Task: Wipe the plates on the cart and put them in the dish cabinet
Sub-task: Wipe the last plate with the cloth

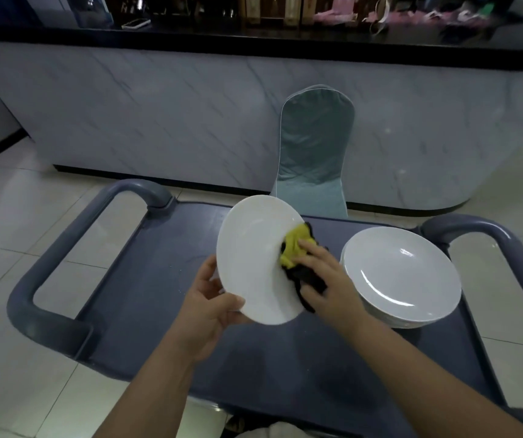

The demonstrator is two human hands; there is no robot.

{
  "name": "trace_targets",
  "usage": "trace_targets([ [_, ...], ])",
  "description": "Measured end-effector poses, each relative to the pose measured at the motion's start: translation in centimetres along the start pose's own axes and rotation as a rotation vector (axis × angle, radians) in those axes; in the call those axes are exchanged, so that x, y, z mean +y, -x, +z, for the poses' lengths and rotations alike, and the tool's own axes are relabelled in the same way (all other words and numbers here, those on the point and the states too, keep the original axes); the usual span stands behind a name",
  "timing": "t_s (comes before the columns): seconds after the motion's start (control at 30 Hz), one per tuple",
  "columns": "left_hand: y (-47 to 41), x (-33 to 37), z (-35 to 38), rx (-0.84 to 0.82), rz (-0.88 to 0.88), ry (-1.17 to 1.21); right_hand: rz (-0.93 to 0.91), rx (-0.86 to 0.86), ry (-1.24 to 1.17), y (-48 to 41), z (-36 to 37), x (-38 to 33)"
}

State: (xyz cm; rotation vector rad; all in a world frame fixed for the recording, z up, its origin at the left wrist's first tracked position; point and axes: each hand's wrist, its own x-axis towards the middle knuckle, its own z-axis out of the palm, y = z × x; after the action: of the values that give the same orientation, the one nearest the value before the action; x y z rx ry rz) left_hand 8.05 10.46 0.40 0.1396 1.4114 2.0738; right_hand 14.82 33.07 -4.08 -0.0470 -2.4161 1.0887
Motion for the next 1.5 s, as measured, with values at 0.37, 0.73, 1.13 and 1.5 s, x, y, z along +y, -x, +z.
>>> trace_targets([
  [0.37, -2.5, 2.6, 1.4, 0.106, 0.023, -0.143, -0.155, -0.125, 0.022, 1.7, 0.2, -0.8],
  [0.73, -7.9, 5.0, 3.0, 0.289, 0.45, -1.22, -0.193, 0.021, -0.126, -3.9, -6.2, -4.6],
  [1.13, -6.7, 4.3, 2.6, 0.016, 1.152, -1.468, 0.038, 0.225, -0.129, -4.2, -3.4, -8.1],
  [1.5, -5.8, 4.1, 0.6, 0.015, 1.129, -1.404, -0.089, -0.232, 0.556, -5.1, -3.1, -8.4],
])
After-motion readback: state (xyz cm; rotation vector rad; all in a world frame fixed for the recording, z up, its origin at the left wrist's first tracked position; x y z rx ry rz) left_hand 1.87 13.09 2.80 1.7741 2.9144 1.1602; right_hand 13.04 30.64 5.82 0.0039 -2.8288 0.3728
